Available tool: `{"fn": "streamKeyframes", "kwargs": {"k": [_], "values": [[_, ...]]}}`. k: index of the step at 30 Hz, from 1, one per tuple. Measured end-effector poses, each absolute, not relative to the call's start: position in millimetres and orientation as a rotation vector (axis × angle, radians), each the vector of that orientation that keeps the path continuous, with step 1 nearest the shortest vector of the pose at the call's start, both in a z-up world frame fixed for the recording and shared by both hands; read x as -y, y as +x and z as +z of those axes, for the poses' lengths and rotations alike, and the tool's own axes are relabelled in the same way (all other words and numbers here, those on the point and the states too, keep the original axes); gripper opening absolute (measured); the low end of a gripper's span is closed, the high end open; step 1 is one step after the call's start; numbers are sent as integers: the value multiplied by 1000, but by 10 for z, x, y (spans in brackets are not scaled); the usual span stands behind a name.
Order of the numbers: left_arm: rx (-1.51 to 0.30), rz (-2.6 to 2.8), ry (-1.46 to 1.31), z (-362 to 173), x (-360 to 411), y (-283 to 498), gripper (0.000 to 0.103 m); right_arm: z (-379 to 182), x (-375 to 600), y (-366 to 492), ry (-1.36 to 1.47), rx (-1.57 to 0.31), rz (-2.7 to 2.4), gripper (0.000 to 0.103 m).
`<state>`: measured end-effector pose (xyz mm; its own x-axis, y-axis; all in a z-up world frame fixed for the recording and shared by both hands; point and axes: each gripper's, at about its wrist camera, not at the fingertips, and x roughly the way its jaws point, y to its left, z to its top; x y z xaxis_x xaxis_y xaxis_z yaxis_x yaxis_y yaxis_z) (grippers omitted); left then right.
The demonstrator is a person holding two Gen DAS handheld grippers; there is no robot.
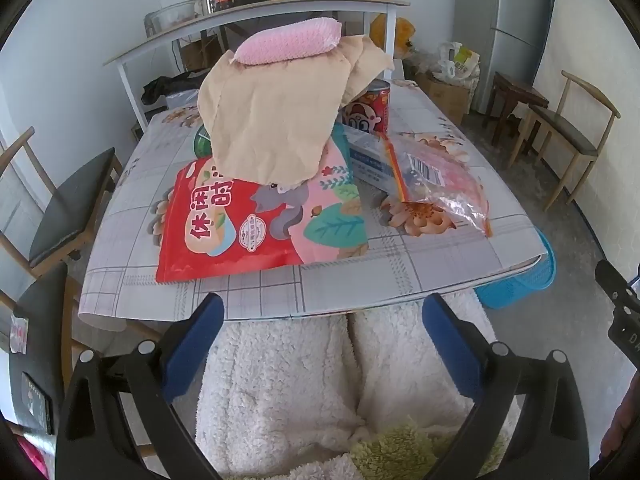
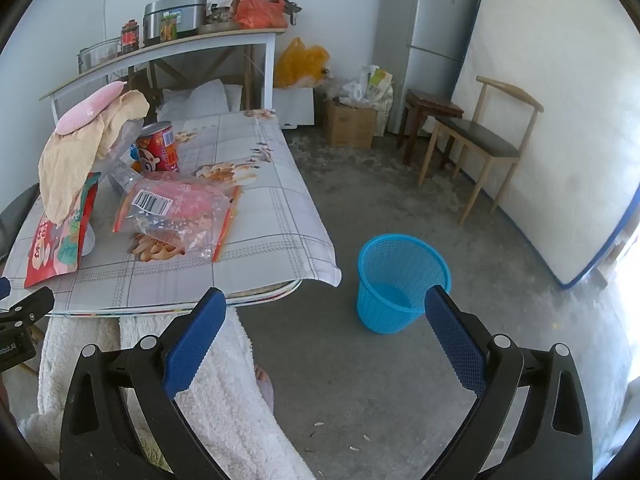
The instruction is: Collect trash
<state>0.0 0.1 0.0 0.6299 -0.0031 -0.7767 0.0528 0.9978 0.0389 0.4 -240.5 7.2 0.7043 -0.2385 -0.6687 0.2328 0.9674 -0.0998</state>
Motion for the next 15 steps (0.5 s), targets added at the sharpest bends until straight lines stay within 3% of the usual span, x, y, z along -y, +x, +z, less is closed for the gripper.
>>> {"fn": "streamKeyframes", "kwargs": {"k": [15], "values": [[-891, -40, 72, -10, 29, -2, 97, 65, 2412, 7, -12, -742, -265, 95]]}}
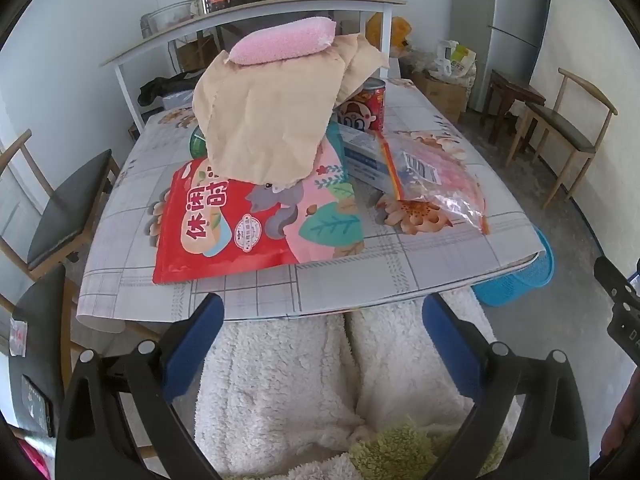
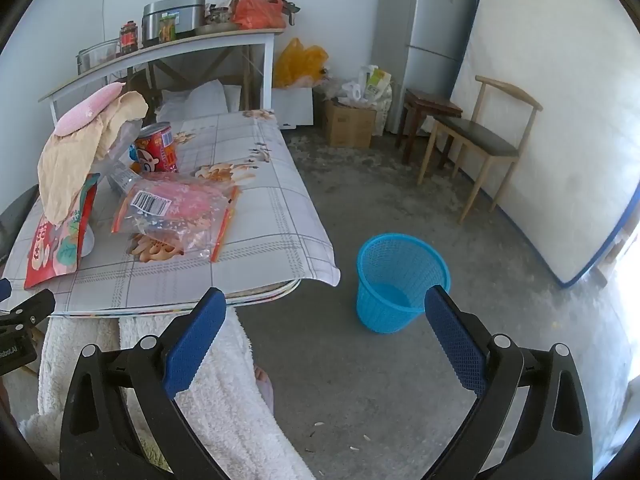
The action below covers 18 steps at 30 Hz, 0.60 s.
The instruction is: Collect trash
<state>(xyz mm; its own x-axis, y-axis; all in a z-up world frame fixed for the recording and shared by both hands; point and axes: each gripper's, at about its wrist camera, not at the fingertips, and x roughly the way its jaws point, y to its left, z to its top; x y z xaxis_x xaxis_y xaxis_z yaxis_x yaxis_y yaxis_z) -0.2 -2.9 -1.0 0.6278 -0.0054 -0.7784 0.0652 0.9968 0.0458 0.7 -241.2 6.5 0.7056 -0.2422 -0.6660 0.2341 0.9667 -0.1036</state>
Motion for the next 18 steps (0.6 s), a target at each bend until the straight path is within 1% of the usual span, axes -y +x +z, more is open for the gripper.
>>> {"fn": "streamKeyframes", "kwargs": {"k": [18], "values": [[-887, -46, 74, 17, 36, 5, 97, 22, 2389, 65, -9, -742, -263, 95]]}}
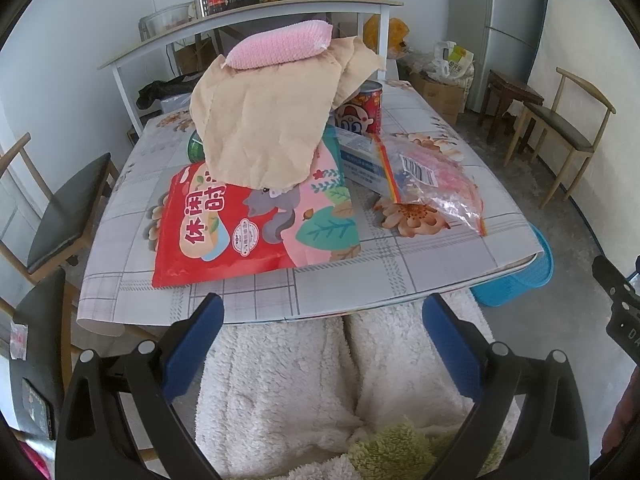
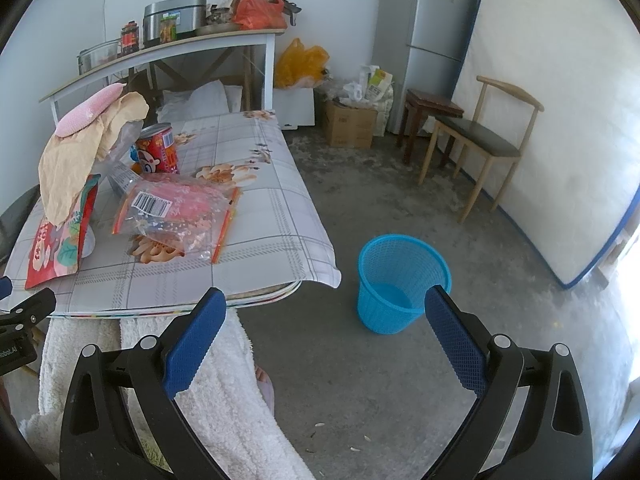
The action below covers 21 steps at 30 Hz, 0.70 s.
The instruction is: Collect trash
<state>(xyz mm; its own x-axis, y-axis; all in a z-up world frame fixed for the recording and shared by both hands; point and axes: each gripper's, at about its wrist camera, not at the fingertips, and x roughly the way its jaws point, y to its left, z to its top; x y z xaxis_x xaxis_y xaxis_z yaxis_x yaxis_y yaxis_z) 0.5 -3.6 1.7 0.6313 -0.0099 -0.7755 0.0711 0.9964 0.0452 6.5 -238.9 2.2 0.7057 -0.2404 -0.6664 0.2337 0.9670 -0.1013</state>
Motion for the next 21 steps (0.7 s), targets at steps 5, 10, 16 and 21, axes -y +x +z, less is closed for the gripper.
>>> {"fn": "streamKeyframes", "kwargs": {"k": [5, 10, 16, 21], "values": [[-890, -46, 80, 13, 36, 9, 97, 9, 2386, 63, -9, -741, -263, 95], [-891, -44, 80, 6, 32, 13, 97, -3, 2383, 62, -9, -741, -263, 95], [-896, -39, 83, -24, 28, 26, 97, -16, 2379, 59, -8, -742, -263, 95], [-900, -38, 86, -34, 28, 26, 97, -28, 2396, 67, -8, -741, -262, 95]]}}
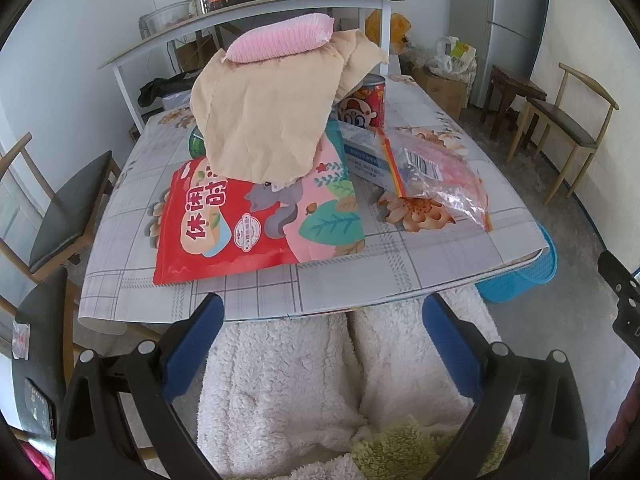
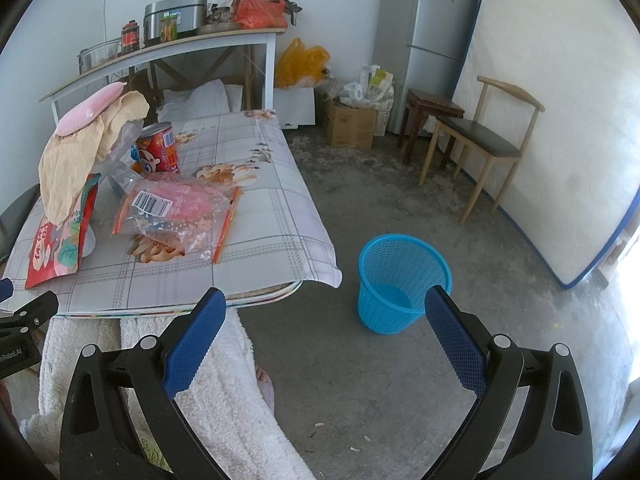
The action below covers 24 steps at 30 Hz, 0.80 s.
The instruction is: Collect trash
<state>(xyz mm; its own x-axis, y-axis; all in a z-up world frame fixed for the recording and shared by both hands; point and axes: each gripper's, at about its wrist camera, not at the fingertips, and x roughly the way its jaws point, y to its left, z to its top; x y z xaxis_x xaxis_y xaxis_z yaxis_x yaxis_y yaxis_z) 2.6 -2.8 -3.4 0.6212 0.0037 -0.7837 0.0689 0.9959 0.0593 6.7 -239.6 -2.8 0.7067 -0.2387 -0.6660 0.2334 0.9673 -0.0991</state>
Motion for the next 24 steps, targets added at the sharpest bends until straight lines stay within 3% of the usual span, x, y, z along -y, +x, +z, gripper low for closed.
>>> {"fn": "streamKeyframes", "kwargs": {"k": [24], "values": [[-918, -30, 97, -82, 27, 22, 97, -49, 2394, 74, -7, -744, -263, 95]]}}
